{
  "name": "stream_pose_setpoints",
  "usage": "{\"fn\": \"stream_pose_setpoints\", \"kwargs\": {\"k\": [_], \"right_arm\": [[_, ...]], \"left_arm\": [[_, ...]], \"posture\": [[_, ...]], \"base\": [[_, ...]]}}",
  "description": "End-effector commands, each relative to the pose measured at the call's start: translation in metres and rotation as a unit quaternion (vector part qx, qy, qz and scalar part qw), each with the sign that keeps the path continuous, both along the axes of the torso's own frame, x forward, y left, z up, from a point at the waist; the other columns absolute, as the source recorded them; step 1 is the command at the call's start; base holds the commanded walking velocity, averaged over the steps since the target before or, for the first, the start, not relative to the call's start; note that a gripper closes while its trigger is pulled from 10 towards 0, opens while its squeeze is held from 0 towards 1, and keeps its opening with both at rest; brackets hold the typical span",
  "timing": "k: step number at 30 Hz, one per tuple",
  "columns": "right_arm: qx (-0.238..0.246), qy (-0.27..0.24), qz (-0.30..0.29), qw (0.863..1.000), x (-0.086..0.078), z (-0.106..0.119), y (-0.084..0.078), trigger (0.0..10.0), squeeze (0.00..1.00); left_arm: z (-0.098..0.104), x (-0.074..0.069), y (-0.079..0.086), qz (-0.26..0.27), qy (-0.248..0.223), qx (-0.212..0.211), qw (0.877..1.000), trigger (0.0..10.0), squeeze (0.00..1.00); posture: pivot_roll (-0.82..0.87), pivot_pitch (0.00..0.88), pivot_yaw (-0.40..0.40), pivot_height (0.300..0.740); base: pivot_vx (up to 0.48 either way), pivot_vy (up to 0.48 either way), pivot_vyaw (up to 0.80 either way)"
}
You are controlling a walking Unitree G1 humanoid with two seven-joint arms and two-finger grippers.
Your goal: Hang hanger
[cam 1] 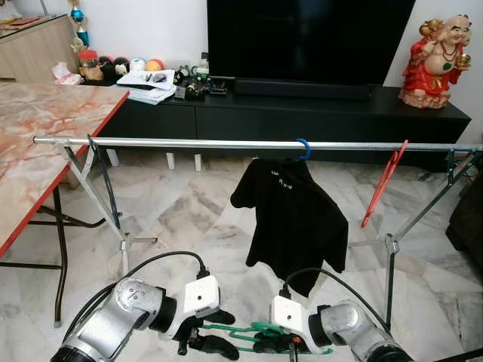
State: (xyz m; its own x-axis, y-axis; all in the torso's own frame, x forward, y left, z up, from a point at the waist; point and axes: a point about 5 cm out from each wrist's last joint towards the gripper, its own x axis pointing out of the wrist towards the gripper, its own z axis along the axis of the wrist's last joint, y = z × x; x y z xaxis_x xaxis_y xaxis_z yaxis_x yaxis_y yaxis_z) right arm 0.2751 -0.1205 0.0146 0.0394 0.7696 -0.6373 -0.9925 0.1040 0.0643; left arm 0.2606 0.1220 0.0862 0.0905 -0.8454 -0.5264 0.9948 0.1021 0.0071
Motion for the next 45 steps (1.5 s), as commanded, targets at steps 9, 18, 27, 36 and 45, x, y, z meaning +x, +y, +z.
{"fn": "stream_pose_setpoints", "kwargs": {"k": [9,18,27,36,45], "right_arm": [[0.013,-0.004,-0.007,1.000,0.007,0.006,0.005,10.0,0.00],[0.017,-0.003,-0.014,1.000,0.010,0.009,0.008,10.0,0.00],[0.022,-0.002,-0.015,1.000,0.011,0.010,0.013,10.0,0.00],[0.020,-0.004,-0.021,1.000,0.011,0.009,0.014,10.0,0.00],[0.019,-0.003,-0.023,1.000,0.011,0.009,0.013,10.0,0.00]], "left_arm": [[0.000,0.003,-0.002,-0.004,-0.002,0.025,1.000,10.0,0.00],[-0.008,0.003,-0.001,0.011,0.007,0.040,0.999,10.0,0.00],[-0.008,0.005,-0.002,0.020,0.002,0.037,0.999,0.0,0.00],[-0.008,0.005,-0.002,0.019,0.006,0.038,0.999,0.0,0.00],[-0.008,0.004,-0.002,0.008,0.008,0.043,0.999,0.0,0.00]], "posture": [[0.13,0.000,-0.045,0.740],[0.14,0.000,-0.044,0.740],[0.14,0.000,-0.042,0.740],[0.14,0.000,-0.041,0.740],[0.14,0.001,-0.041,0.740]], "base": [[0.000,0.000,0.00],[0.000,0.000,0.00],[0.000,0.000,0.00],[0.000,0.000,0.00],[0.000,0.000,0.00]]}}
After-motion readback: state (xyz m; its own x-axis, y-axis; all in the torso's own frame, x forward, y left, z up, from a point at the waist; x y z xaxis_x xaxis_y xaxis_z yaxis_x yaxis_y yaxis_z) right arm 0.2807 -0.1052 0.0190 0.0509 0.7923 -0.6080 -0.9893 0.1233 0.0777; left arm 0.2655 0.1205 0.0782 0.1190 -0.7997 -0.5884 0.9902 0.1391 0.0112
